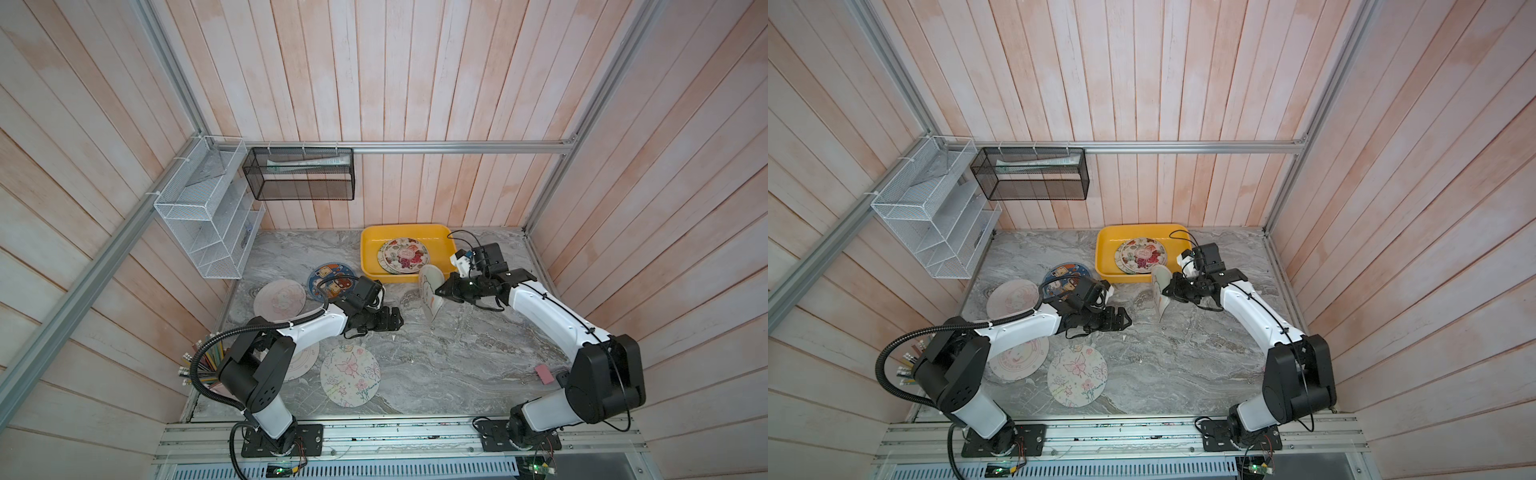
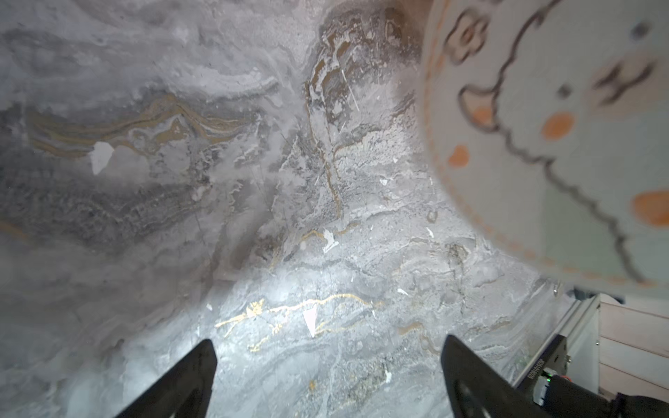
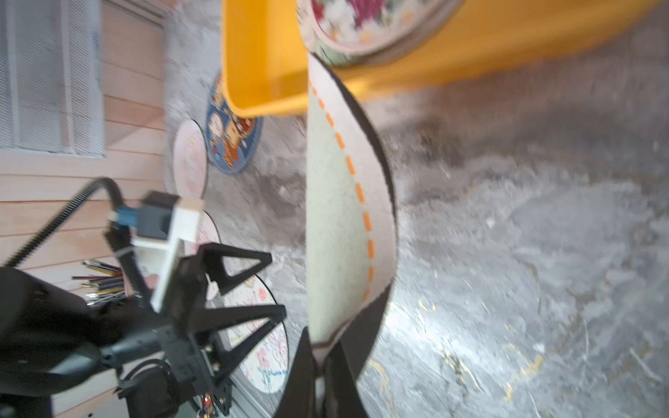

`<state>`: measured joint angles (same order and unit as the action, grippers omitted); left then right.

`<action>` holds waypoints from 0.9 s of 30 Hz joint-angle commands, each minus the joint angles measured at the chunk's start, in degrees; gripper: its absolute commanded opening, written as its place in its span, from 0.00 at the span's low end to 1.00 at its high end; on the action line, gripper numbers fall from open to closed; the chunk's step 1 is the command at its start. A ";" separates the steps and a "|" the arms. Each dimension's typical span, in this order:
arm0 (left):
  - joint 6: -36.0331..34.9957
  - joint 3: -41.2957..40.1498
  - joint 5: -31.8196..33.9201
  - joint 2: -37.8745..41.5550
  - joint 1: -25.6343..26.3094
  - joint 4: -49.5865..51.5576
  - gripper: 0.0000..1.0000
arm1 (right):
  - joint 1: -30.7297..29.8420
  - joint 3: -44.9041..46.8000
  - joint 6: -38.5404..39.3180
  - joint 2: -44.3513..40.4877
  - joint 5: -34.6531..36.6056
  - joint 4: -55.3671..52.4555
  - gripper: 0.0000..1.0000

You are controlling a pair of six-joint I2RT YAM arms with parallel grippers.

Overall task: Put the coasters into the storage box
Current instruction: Pick up the coaster from the center of the board, then place the coaster in the storage box.

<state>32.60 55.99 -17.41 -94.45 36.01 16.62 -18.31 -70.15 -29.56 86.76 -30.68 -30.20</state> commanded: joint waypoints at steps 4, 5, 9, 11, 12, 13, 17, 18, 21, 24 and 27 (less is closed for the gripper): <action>0.93 -3.42 -0.21 3.08 -1.12 -1.70 1.00 | -0.24 -14.07 1.62 8.08 -0.77 -2.52 0.01; 0.99 -3.67 -0.23 3.38 -1.12 -1.71 1.00 | -0.29 -16.42 1.53 9.90 -1.10 -2.10 0.01; 1.20 -4.62 -0.01 4.52 -1.27 -1.43 1.00 | -0.52 -26.41 1.51 17.53 -2.21 -1.02 0.01; 1.34 -5.24 0.11 5.35 -1.25 -1.52 1.00 | -0.82 -32.12 1.62 22.30 -2.60 -0.67 0.01; 1.42 -5.54 0.21 5.67 -1.35 -1.51 1.00 | -0.90 -34.59 1.53 24.23 -3.02 -0.50 0.01; 1.51 -5.78 0.27 6.05 -1.40 -1.31 1.00 | -0.93 -37.32 1.21 26.88 -3.81 -0.08 0.01; 1.86 -7.07 0.63 7.63 -1.64 -1.04 1.00 | -1.19 -47.84 0.43 36.46 -5.39 -0.07 0.01; 1.94 -7.31 0.72 7.93 -1.77 -0.85 1.00 | -1.21 -50.00 0.21 38.57 -5.85 -0.34 0.01; 2.03 -7.90 1.19 8.95 -1.99 -0.26 1.00 | -1.21 -56.38 -0.45 45.00 -6.76 -1.31 0.01; 2.27 -8.41 1.76 10.01 -2.34 0.58 1.00 | -0.72 -60.79 -0.66 50.45 -6.74 -3.07 0.01; 2.60 -9.11 2.71 11.24 -2.61 1.50 1.00 | 0.42 -61.82 -0.76 53.99 -6.63 -3.94 0.01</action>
<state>34.63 48.07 -16.21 -84.99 33.78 16.71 -18.87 -130.06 -30.04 138.43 -36.14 -31.46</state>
